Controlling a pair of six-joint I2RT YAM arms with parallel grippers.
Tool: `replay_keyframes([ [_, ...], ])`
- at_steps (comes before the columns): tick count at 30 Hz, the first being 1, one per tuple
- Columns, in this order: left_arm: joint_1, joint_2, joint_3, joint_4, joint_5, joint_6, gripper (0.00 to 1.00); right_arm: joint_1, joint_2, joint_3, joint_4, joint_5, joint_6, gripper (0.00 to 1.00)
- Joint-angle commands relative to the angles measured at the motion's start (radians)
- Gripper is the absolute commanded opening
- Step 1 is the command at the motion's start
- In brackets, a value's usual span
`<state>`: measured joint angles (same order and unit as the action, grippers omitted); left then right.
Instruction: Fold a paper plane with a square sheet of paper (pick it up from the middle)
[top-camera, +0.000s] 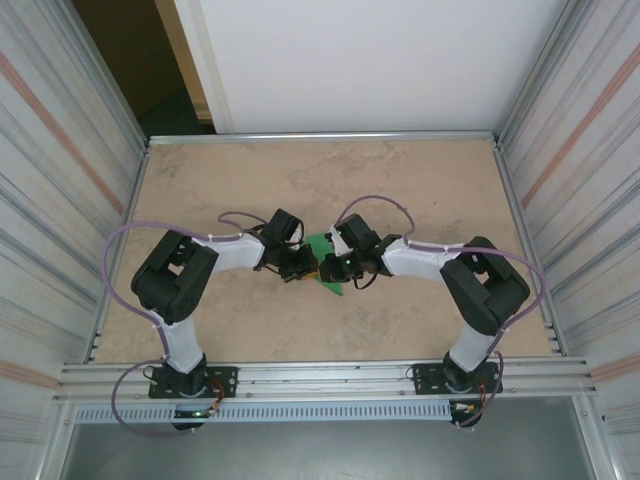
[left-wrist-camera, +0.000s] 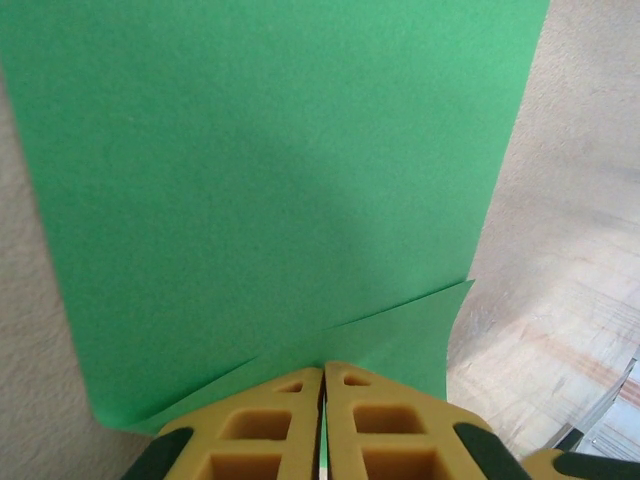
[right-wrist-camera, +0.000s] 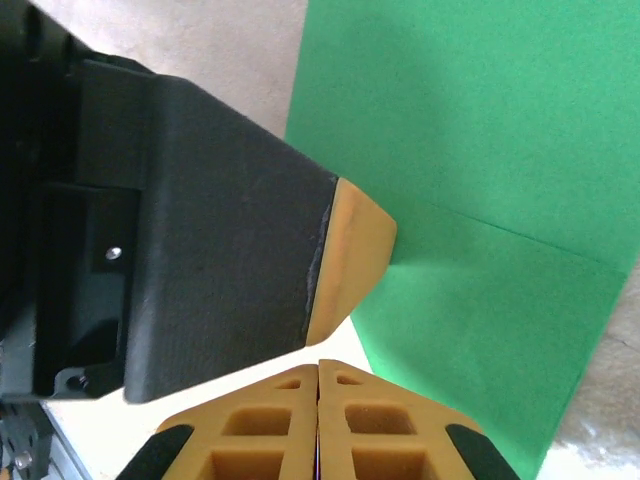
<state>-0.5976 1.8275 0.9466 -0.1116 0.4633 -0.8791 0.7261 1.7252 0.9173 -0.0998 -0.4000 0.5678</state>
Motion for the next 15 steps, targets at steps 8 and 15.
replay_keyframes([
  [8, 0.002, 0.036, 0.004, -0.077, -0.033, 0.029, 0.1, -0.018, 0.051, 0.012, -0.002, -0.05, -0.022, 0.05],
  [15, 0.001, 0.037, 0.009, -0.081, -0.035, 0.031, 0.1, -0.028, 0.067, 0.008, -0.003, -0.073, -0.036, 0.05],
])
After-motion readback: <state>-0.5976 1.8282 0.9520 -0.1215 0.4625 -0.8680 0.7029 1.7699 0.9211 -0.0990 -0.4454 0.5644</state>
